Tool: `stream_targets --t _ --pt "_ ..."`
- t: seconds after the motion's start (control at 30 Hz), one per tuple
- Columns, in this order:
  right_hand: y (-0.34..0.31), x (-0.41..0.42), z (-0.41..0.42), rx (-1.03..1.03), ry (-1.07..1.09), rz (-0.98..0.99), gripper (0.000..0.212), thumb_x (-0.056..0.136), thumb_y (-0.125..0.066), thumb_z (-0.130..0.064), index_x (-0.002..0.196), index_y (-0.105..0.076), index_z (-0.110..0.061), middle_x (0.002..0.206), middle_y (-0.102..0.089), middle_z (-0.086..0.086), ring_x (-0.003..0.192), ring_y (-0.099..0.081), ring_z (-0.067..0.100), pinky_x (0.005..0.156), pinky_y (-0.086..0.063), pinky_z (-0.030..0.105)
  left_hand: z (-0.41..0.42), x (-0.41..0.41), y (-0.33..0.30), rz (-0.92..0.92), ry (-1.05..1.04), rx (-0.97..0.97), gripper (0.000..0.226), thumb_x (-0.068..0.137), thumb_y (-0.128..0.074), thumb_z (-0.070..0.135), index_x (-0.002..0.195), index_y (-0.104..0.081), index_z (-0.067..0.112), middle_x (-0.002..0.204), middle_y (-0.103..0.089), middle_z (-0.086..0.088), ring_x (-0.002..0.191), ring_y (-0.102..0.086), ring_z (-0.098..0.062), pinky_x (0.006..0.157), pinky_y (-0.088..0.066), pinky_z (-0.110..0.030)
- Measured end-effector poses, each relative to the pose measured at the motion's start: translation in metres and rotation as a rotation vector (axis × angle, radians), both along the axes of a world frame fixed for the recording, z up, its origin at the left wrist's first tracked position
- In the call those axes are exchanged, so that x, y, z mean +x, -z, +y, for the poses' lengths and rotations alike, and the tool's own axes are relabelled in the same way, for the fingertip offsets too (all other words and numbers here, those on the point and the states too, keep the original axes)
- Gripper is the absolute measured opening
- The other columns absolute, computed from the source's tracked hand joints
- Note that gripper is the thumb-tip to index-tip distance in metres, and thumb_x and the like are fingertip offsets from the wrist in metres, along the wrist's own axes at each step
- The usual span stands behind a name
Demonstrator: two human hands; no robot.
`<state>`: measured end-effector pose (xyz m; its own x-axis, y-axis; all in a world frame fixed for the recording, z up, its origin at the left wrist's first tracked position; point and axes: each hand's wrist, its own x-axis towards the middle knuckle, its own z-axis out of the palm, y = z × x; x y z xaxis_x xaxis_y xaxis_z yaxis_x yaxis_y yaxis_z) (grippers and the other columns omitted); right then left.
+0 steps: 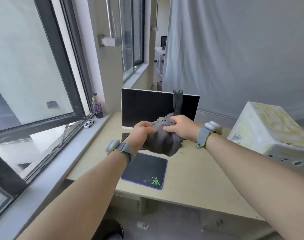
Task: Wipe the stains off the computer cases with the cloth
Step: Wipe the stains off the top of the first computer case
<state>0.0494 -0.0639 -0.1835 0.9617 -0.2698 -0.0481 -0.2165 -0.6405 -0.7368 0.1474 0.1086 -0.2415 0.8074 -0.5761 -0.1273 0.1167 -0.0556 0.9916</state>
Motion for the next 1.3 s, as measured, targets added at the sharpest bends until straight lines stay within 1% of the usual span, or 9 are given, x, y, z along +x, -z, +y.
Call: stream_targets --t 0.17,0.3,0.47,0.6,0.8,0.93,1.07,1.2,1.3 --pt "0.003 -0.078 -0.087 0.025 0.151 -0.056 0.021 0.094 -0.068 -0.032 0.092 -0.069 -0.011 0.089 -0.073 0.005 0.080 -0.068 0.021 0.066 -0.047 0.029 -0.093 -0.067 -0.012 -0.072 0.131 0.005 0.067 0.068 -0.082 0.025 0.128 -0.054 0.029 0.117 -0.061 -0.008 0.105 -0.063 -0.027 0.082 -0.053 -0.039" --pt "0.000 -0.128 -0.146 0.027 0.213 -0.097 0.029 0.093 -0.066 -0.036 0.091 -0.067 -0.007 0.091 -0.073 0.014 0.084 -0.068 0.031 0.072 -0.050 0.039 -0.164 -0.118 -0.017 -0.301 0.146 0.102 0.056 0.077 -0.080 0.038 0.127 -0.058 0.029 0.133 -0.052 0.002 0.122 -0.051 -0.017 0.098 -0.046 -0.038" --pt "-0.003 -0.185 -0.204 0.083 0.243 -0.108 0.020 0.090 -0.070 -0.024 0.086 -0.061 -0.007 0.078 -0.065 0.012 0.069 -0.058 0.022 0.064 -0.044 0.032 -0.235 -0.178 -0.019 -0.264 0.291 0.033 0.052 0.077 -0.072 0.005 0.128 -0.063 0.010 0.119 -0.071 -0.006 0.110 -0.068 -0.022 0.083 -0.055 -0.025" --pt "-0.004 -0.210 -0.230 0.086 0.164 -0.086 0.028 0.077 -0.068 0.005 0.100 -0.066 -0.010 0.081 -0.066 0.004 0.071 -0.060 0.018 0.060 -0.048 0.026 -0.268 -0.207 -0.019 -0.262 0.325 0.065 0.055 0.072 -0.074 0.002 0.125 -0.061 0.004 0.111 -0.072 -0.012 0.097 -0.071 -0.025 0.086 -0.059 -0.033" --pt "0.015 -0.246 -0.272 0.123 0.214 -0.122 0.017 0.088 -0.069 -0.007 0.087 -0.065 -0.023 0.081 -0.067 -0.001 0.081 -0.065 0.022 0.073 -0.052 0.033 -0.310 -0.238 -0.015 -0.362 0.301 0.318 0.020 0.079 -0.070 0.013 0.093 -0.070 -0.002 0.082 -0.069 -0.015 0.073 -0.064 -0.025 0.073 -0.056 -0.039" --pt "0.040 -0.256 -0.286 0.161 0.371 -0.059 0.036 0.088 -0.073 -0.033 0.113 -0.050 -0.019 0.105 -0.061 0.002 0.100 -0.062 0.027 0.089 -0.054 0.045 -0.324 -0.251 -0.015 -0.301 0.248 0.315 0.018 0.083 -0.065 0.015 0.070 -0.066 0.001 0.064 -0.057 -0.006 0.061 -0.052 -0.021 0.060 -0.043 -0.029" --pt "0.046 -0.260 -0.291 0.111 0.432 -0.227 0.060 0.086 -0.073 -0.041 0.133 -0.041 -0.023 0.131 -0.051 0.002 0.114 -0.058 0.023 0.099 -0.050 0.042 -0.342 -0.248 -0.017 -0.211 0.150 0.266 0.019 0.085 -0.064 0.015 0.075 -0.070 0.002 0.069 -0.062 -0.008 0.068 -0.058 -0.023 0.066 -0.047 -0.033" --pt "0.031 -0.263 -0.297 0.092 0.287 -0.340 0.063 0.085 -0.076 -0.042 0.140 -0.048 -0.027 0.134 -0.052 -0.008 0.119 -0.053 0.010 0.100 -0.044 0.026 -0.371 -0.244 -0.035 -0.017 0.120 0.095 0.014 0.078 -0.068 0.019 0.078 -0.068 0.004 0.079 -0.060 -0.015 0.079 -0.058 -0.029 0.071 -0.044 -0.040" --pt "0.020 -0.263 -0.319 0.048 0.282 -0.271 0.057 0.086 -0.074 -0.031 0.138 -0.050 -0.030 0.127 -0.059 -0.006 0.111 -0.060 0.016 0.090 -0.054 0.030 -0.396 -0.243 -0.045 0.103 0.208 0.019 0.039 0.063 -0.069 0.023 0.092 -0.067 -0.003 0.088 -0.057 -0.022 0.078 -0.057 -0.039 0.071 -0.043 -0.048"
